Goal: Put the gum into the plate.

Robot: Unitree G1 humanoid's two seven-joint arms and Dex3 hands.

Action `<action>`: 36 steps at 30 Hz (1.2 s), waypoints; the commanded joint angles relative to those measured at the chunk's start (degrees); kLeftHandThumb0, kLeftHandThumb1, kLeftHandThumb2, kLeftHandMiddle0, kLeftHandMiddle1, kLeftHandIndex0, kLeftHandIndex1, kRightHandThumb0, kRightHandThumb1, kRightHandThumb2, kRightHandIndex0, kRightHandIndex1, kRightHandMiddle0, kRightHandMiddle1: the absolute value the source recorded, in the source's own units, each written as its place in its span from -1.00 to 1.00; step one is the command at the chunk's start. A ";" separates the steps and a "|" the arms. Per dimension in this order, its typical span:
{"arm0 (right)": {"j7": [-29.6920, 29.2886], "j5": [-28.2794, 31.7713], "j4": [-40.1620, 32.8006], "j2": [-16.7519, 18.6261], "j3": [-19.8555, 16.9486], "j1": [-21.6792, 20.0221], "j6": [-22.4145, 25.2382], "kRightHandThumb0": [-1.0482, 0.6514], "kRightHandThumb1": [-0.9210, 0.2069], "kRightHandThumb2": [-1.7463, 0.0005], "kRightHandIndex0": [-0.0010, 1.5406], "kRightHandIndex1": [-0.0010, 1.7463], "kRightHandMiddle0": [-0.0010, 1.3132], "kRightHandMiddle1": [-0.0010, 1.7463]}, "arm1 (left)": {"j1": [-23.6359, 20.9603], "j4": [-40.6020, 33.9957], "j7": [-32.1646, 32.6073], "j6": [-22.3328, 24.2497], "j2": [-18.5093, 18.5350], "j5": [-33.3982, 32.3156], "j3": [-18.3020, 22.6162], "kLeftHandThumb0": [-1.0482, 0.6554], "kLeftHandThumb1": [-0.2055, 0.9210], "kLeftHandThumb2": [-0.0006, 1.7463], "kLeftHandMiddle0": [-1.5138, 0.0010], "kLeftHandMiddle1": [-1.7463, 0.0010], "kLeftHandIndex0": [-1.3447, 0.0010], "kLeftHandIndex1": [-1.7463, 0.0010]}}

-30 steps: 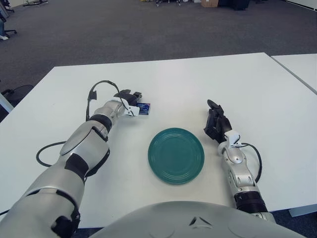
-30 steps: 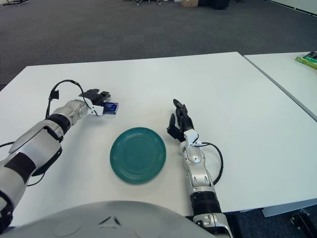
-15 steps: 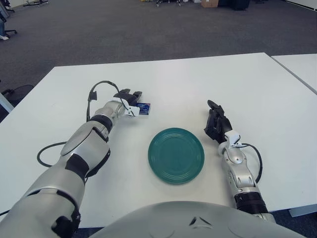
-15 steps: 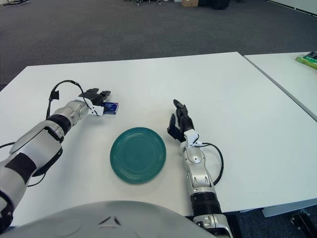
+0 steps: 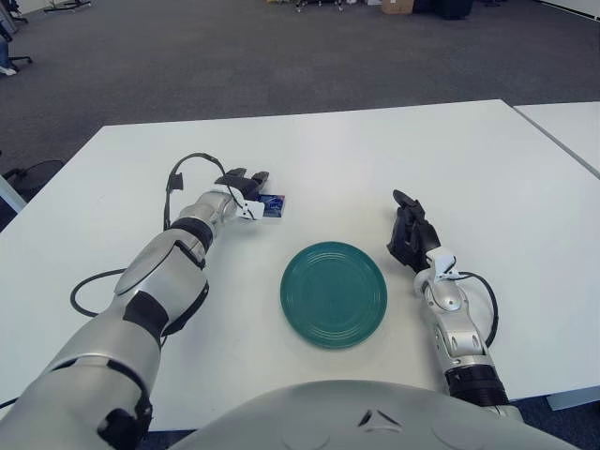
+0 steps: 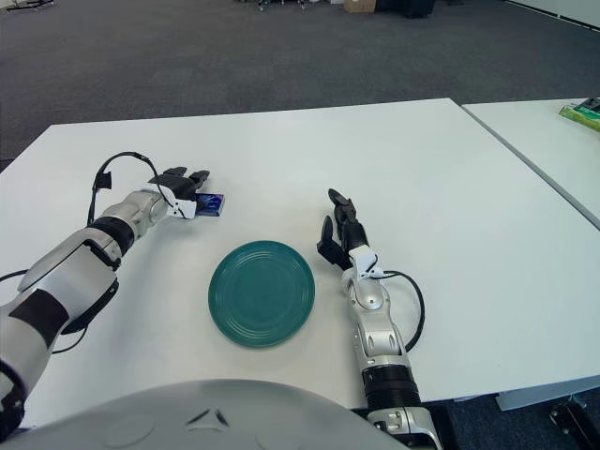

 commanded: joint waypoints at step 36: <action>0.46 0.26 2.27 -0.07 -0.07 2.22 5.01 -0.52 -1.00 -0.15 -0.81 -0.99 -1.00 -0.52 | 9.15 1.55 -6.71 -5.74 -3.19 2.54 -4.82 -1.00 1.00 -0.57 1.00 1.00 1.00 1.00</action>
